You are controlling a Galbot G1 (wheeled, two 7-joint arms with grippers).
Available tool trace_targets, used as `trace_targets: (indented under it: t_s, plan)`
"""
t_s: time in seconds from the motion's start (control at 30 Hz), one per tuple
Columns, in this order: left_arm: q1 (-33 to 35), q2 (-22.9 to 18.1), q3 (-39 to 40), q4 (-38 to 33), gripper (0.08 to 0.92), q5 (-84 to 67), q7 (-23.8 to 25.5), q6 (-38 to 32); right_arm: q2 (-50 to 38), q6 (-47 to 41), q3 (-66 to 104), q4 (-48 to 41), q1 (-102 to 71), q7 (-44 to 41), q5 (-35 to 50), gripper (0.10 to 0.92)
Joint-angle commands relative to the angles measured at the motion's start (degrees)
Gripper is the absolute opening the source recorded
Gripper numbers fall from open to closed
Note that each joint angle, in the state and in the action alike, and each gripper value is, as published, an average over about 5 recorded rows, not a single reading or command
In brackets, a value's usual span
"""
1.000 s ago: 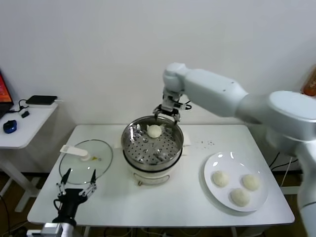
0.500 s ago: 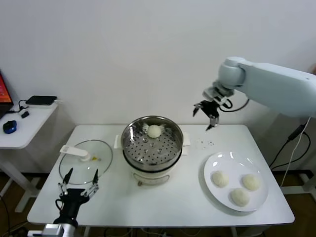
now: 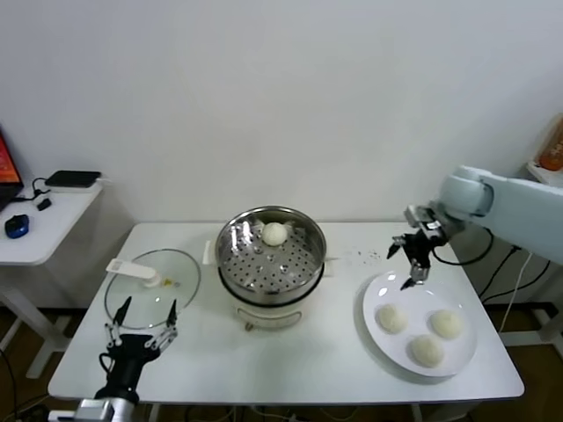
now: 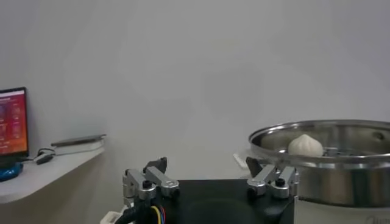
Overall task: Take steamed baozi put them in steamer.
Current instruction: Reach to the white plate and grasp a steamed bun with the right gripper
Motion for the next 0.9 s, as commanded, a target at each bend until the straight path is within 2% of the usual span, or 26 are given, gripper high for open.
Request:
trace_targets:
  t_s: [0.03,0.37,0.9]
  plan:
    - [0.14,0.03,0.11,-0.26,0.823,-0.11,0.09,-0.11,-2.54,-4.07,1.94,-0.35,-8.07,2.00,-0.17,0.823]
    - [-0.51,0.02,0.35,0.88,0.823,-0.02,0.27,-0.14,-0.32,-3.71,5.67,-3.47,-14.66,8.69,-3.80,0.823]
    - [-0.41,-0.11,0.16,2.25,0.823,0.02,0.16,-0.55,2.30,-3.51,8.49,-5.28,-20.07,10.31,-6.26,0.823]
